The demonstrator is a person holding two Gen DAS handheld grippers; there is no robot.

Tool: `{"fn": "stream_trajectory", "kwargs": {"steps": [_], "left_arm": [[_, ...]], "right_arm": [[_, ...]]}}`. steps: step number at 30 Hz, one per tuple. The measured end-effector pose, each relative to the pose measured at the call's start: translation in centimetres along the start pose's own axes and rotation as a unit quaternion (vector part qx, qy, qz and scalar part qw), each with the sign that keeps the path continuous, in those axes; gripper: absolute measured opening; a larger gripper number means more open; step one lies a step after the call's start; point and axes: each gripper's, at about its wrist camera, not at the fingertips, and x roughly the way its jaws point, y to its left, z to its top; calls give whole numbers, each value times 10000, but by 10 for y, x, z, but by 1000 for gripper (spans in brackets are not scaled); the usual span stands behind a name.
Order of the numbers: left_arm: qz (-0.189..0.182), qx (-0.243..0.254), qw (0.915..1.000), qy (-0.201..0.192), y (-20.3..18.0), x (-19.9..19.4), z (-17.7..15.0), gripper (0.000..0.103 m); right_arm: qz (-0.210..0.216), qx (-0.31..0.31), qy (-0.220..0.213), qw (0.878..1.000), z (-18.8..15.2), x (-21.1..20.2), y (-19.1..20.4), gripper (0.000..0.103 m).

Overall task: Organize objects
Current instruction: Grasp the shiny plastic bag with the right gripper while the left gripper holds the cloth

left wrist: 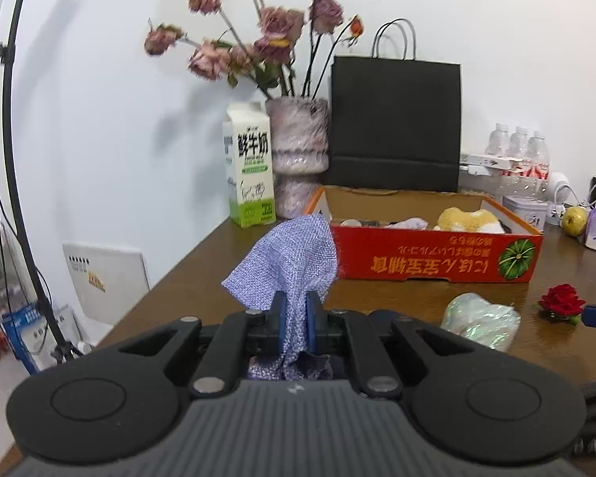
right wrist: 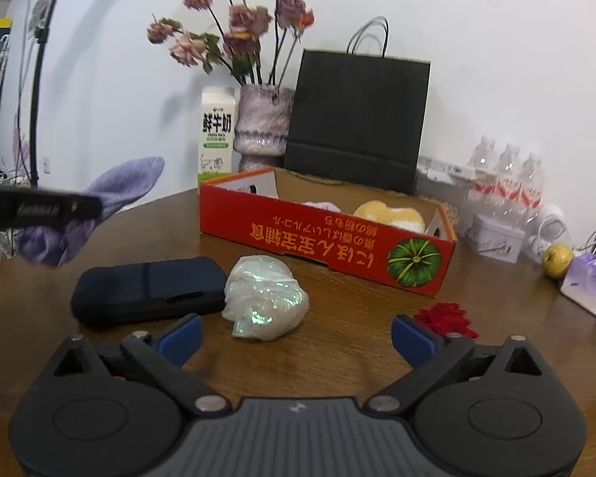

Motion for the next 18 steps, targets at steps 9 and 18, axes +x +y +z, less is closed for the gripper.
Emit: {"fn": "stream_trajectory", "kwargs": {"steps": [9,18], "left_arm": [[-21,-56,10000,41,11,3,-7,11],[-55,-107,9998,138,11,7,-9,11]], "right_arm": [[184,241,522,9982,17,55,3,84],[484,388,87,9980,16,43,0,37]]}}
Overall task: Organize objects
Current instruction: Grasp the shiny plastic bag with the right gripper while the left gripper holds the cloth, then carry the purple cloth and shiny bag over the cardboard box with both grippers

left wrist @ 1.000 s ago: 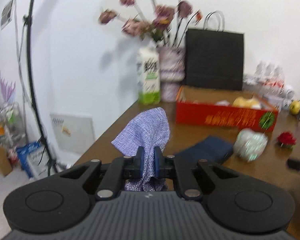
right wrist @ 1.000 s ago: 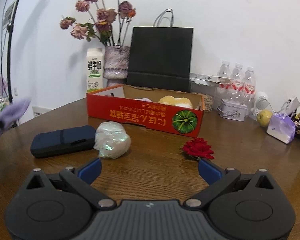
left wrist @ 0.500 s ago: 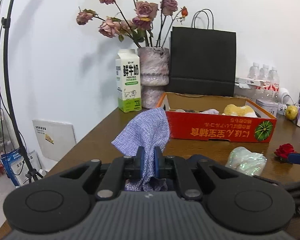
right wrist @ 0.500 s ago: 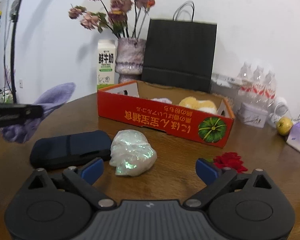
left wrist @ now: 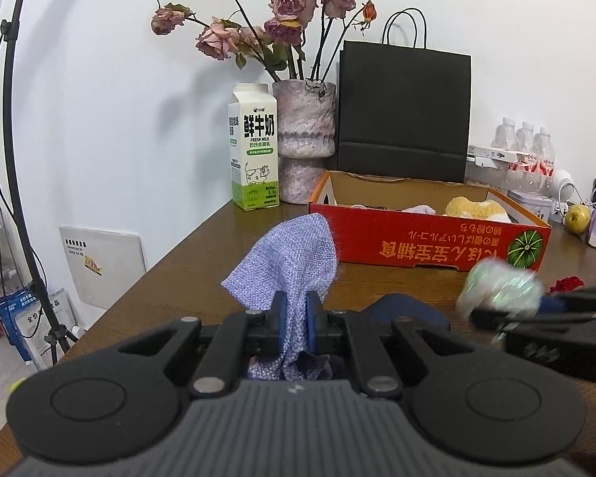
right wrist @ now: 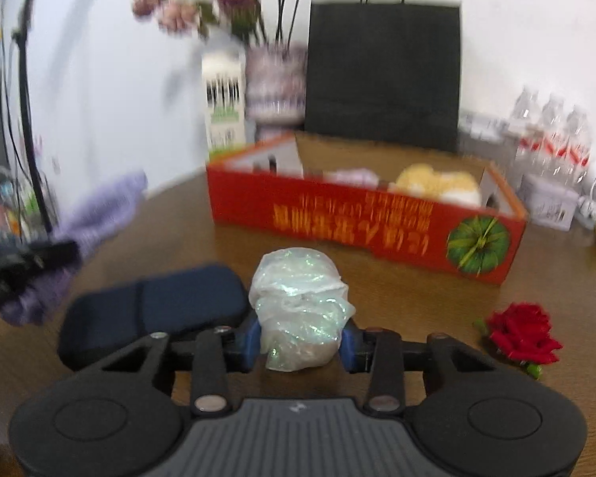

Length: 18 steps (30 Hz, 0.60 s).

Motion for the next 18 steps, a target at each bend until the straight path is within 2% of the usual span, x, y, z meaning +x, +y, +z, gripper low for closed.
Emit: {"fn": "stream_trajectory", "kwargs": {"steps": [2,6,18], "left_arm": [[8,-2,10000,-5,0,0,0,11],[17,-40,10000,11,0,1,1,11],[-55,-13,10000,18,-1,0,0,11]], "right_arm": [[-22,-60,-368,9993,-4,-17,1,36],[-136,-246,-640,9975,-13,-42,3,36],[-248,-131,-899,9956,-23,-81,-10,36]]}}
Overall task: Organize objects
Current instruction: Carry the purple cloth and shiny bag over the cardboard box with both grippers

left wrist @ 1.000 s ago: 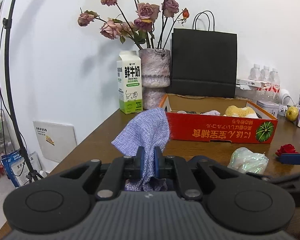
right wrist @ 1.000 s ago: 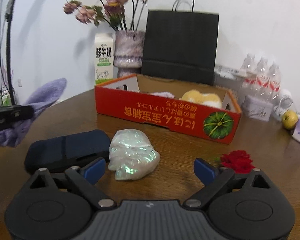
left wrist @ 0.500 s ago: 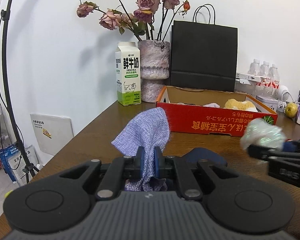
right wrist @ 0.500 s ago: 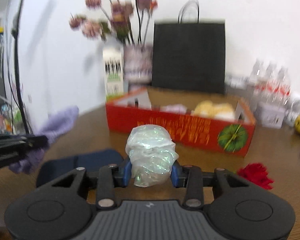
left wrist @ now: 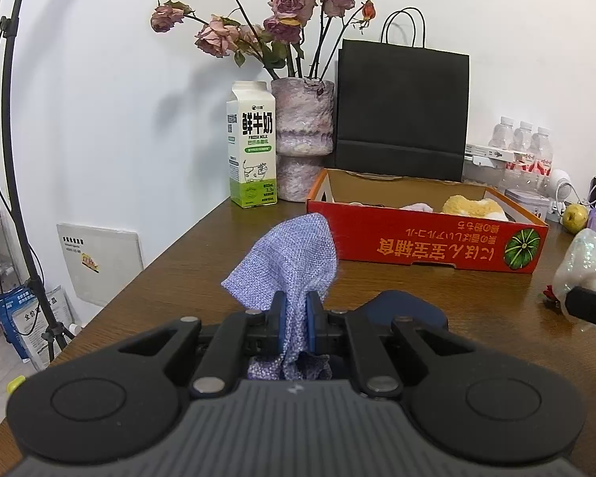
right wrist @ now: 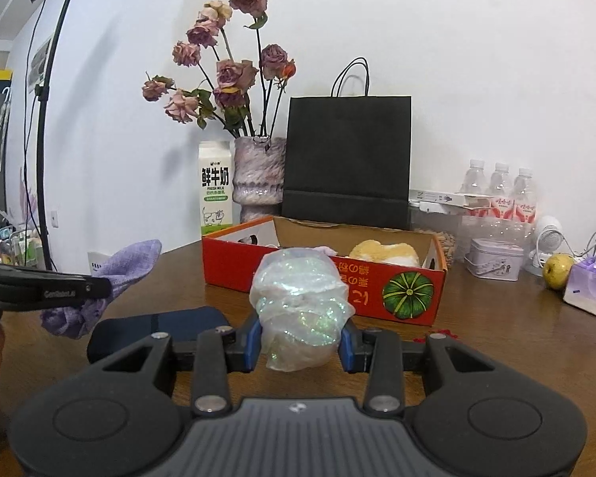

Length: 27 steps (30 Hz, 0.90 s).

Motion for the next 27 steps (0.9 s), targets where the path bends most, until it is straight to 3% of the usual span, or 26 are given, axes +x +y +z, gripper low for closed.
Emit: {"fn": "stream_trajectory", "kwargs": {"steps": [15,27], "left_arm": [[-234,71,9996,-116,-14,-7,4,11],[-472,164,9987,-129,-37,1,21,11]], "right_arm": [[-103,-102,52,9999,-1,3,6,36],[-140,-5,74,9999,20,25,13,36]]}}
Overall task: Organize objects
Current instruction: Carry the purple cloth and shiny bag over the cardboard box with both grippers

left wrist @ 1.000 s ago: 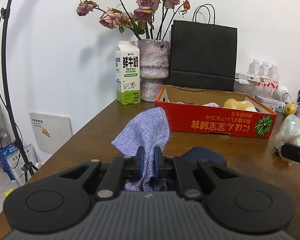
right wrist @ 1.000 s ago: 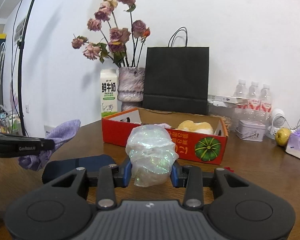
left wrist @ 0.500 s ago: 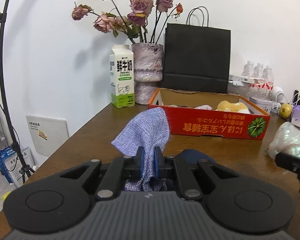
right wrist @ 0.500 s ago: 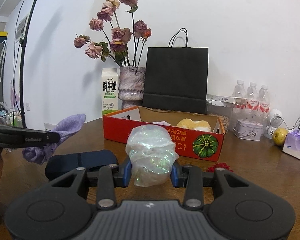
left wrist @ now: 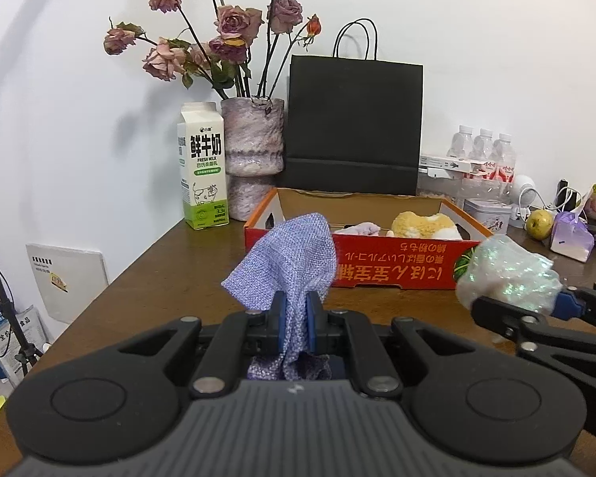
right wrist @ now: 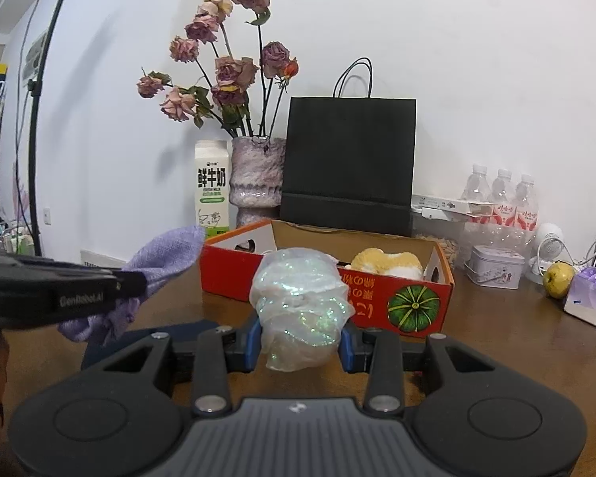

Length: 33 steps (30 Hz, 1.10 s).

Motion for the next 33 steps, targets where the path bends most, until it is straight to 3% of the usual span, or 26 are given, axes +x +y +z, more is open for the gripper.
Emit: {"fn": "stream_trajectory", "kwargs": {"steps": [33], "left_arm": [[49,-328,9994,-129,-20,110,89,11]], "right_arm": [[-292,703,-440,9961,67,109,-28,36]]}}
